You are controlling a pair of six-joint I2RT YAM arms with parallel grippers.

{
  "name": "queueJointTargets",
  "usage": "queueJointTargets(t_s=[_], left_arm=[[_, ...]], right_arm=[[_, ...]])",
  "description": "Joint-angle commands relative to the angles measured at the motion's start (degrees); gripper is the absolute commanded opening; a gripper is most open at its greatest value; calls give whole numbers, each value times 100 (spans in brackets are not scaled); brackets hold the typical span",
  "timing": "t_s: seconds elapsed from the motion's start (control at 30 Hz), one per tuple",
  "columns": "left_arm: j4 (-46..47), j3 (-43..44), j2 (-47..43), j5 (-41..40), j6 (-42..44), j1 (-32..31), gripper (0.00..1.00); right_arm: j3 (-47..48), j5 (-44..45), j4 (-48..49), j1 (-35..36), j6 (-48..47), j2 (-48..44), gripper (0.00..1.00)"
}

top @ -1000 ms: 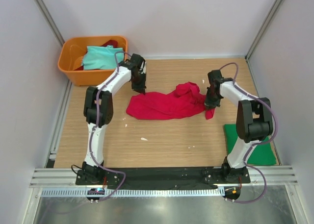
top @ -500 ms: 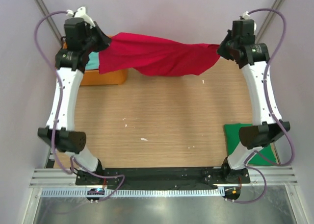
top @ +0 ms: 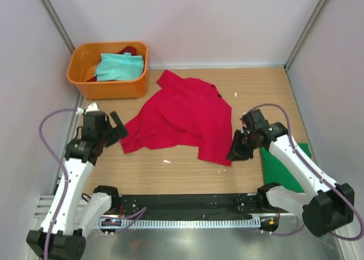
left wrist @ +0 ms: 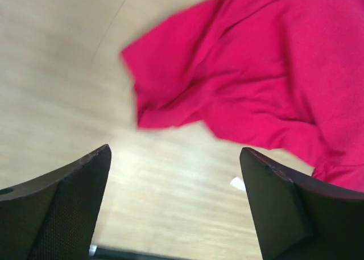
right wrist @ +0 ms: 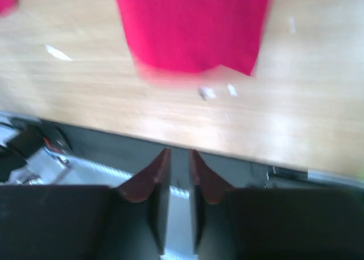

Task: Fold and stack the t-shirts
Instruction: Flatten the tshirt out

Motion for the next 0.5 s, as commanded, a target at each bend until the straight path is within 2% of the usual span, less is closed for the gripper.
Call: queueJointTargets(t_s=[0.0, 0.03, 0.17, 0.2, 0.33, 0.47], left_arm=[[-410, -399, -918, -614, -912, 39, 97], [-349, -409, -1102, -605, -974, 39, 100], [82, -286, -1061, -290, -1089, 30, 96], [231, -225, -660, -132, -1089, 39, 95], [882, -260, 580, 1561, -914, 30, 87], [611, -76, 1847, 1882, -755, -31, 90]], right_arm=[[-329, -466, -104, 59, 268, -832, 29], [-321, -291, -183, 51, 181, -876, 34], [-75, 89, -10, 42, -154, -193, 38], [21, 220, 61, 42, -241, -17, 38], [758, 510, 527, 42, -426, 862, 40], [1120, 853, 476, -19, -620, 1582, 41]])
